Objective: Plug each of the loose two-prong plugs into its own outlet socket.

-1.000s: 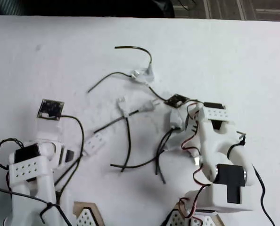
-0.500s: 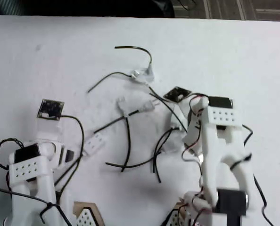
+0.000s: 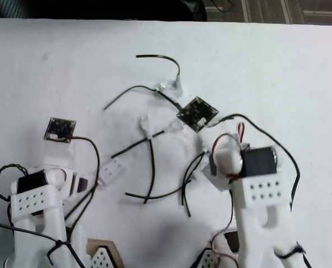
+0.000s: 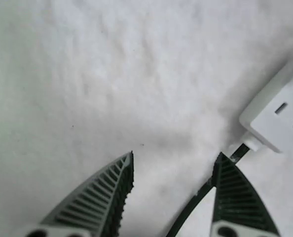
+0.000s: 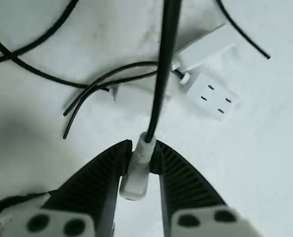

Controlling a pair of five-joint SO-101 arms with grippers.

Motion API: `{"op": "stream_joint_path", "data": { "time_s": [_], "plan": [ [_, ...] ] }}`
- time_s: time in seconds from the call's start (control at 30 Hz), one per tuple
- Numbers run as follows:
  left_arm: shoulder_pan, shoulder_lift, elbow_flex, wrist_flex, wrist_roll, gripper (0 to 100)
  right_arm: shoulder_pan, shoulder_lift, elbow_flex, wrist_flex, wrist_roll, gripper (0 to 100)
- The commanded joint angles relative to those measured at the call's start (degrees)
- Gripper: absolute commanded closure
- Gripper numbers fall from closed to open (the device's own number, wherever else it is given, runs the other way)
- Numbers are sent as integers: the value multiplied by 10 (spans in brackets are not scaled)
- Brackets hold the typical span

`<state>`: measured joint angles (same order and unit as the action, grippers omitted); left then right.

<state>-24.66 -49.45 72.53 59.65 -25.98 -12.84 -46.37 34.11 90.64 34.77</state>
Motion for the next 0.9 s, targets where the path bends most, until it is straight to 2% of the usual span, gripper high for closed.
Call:
{"op": "stream_joint_path", "data": {
  "time_s": [0.0,0.27,0.57,0.73,0.87],
  "plan": [
    [-3,-10,0,-8,2,744,-35,-54,-2,-43,-73,980],
    [-4,-10,0,-8,2,744,-138,-172,207,-237,-248,981],
    [-47,-10,-4,-20,8,740,-241,-204,338,-454,-366,981],
    [-47,-10,-4,-20,8,740,-320,-181,358,-560,-374,981],
    [-65,-10,-15,-18,8,740,-354,-89,355,-665,-373,981]
  ]
}}
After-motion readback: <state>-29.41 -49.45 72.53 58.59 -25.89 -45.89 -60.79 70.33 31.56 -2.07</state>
